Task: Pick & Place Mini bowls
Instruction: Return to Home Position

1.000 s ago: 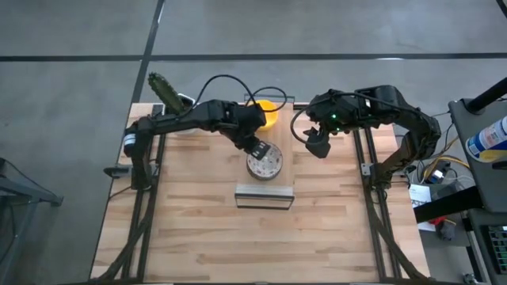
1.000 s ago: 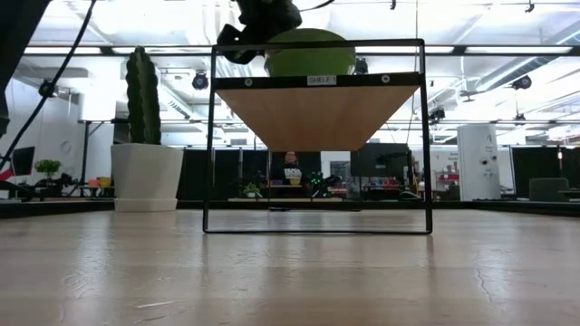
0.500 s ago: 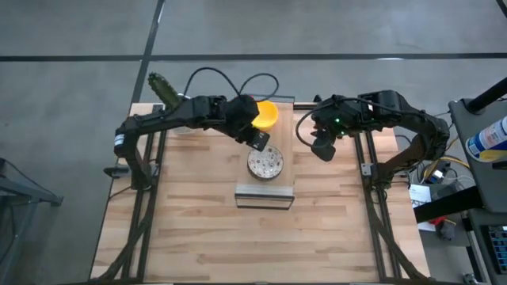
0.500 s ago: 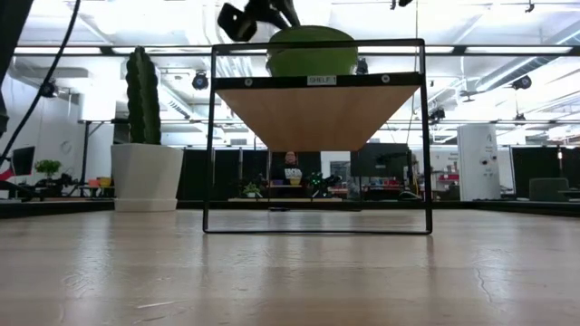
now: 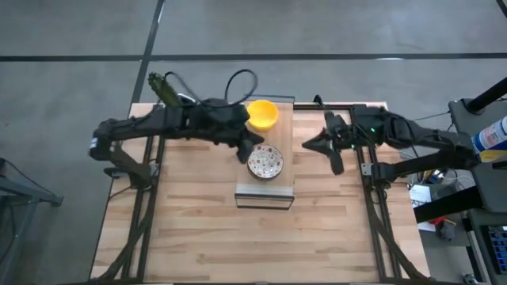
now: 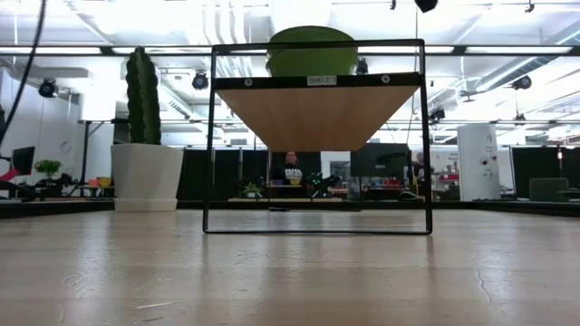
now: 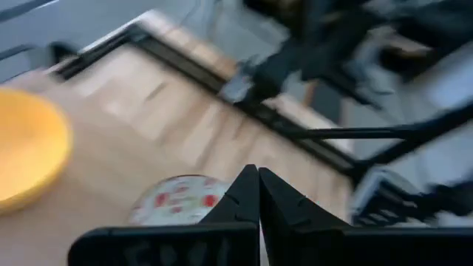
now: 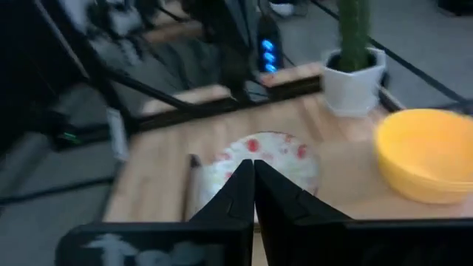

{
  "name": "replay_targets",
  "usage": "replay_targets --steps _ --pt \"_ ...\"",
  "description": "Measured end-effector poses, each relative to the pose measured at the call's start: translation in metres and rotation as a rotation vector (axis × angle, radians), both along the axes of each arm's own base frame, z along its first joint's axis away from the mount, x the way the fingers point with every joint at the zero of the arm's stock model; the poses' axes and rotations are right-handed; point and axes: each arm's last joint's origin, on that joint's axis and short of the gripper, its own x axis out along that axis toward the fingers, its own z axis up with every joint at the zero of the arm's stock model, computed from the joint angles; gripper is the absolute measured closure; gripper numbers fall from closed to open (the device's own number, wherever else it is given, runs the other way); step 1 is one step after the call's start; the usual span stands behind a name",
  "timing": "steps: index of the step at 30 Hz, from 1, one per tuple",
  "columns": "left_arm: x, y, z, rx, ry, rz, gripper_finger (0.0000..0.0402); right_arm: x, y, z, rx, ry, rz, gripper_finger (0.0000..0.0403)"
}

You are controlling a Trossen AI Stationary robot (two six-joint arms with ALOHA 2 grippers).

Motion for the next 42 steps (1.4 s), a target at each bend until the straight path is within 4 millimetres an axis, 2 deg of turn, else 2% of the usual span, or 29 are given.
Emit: replay_targets --steps 3,6,9,11,13,17,21,23,27,31,37,42 --pt "-0.022 -0.007 -0.004 0.015 -0.121 -0.055 0.0401 -0.013 0.002 -0.021 0.059 -0.011 -0.008 0.0394" --pt "-0.053 -0.013 -0.020 0.031 -0.204 -0.067 0.0401 -0.026 0.002 -0.043 0.102 0.047 -0.040 0.0394" --pt "-0.085 -0.016 -0.050 0.091 -0.213 -0.070 0.0401 -0.042 0.003 -0.061 0.072 0.103 -0.030 0.0394" --pt "-0.109 -0.016 -0.077 0.128 -0.144 -0.099 0.0401 -0.047 0.004 -0.071 0.111 0.103 -0.044 0.0394" --pt "-0.127 -0.019 -0.106 0.096 -0.105 -0.119 0.0401 -0.050 0.004 -0.082 0.084 0.072 -0.039 0.0394" --pt "-0.151 -0.022 -0.145 0.101 -0.274 -0.141 0.0401 -0.056 0.003 -0.096 -0.005 -0.063 -0.029 0.0394" --pt "-0.169 -0.022 -0.182 0.207 -0.462 -0.158 0.0401 -0.062 0.003 -0.113 -0.073 -0.145 -0.014 0.0394" --pt "-0.177 -0.022 -0.202 0.267 -0.469 -0.198 0.0401 -0.066 0.004 -0.125 -0.074 -0.133 -0.011 0.0394" --pt "-0.188 -0.022 -0.234 0.215 -0.459 -0.194 0.0401 -0.071 0.003 -0.155 0.005 -0.092 -0.083 0.0394" --pt "-0.195 -0.022 -0.249 0.235 -0.487 -0.200 0.0401 -0.076 0.005 -0.168 -0.061 -0.178 -0.018 0.0394" --pt "-0.202 -0.022 -0.270 0.257 -0.503 -0.192 0.0401 -0.086 0.004 -0.190 -0.092 -0.268 -0.078 0.0394" --pt "-0.204 -0.021 -0.275 0.303 -0.476 -0.181 0.0401 -0.094 0.004 -0.209 -0.140 -0.302 -0.085 0.0394"
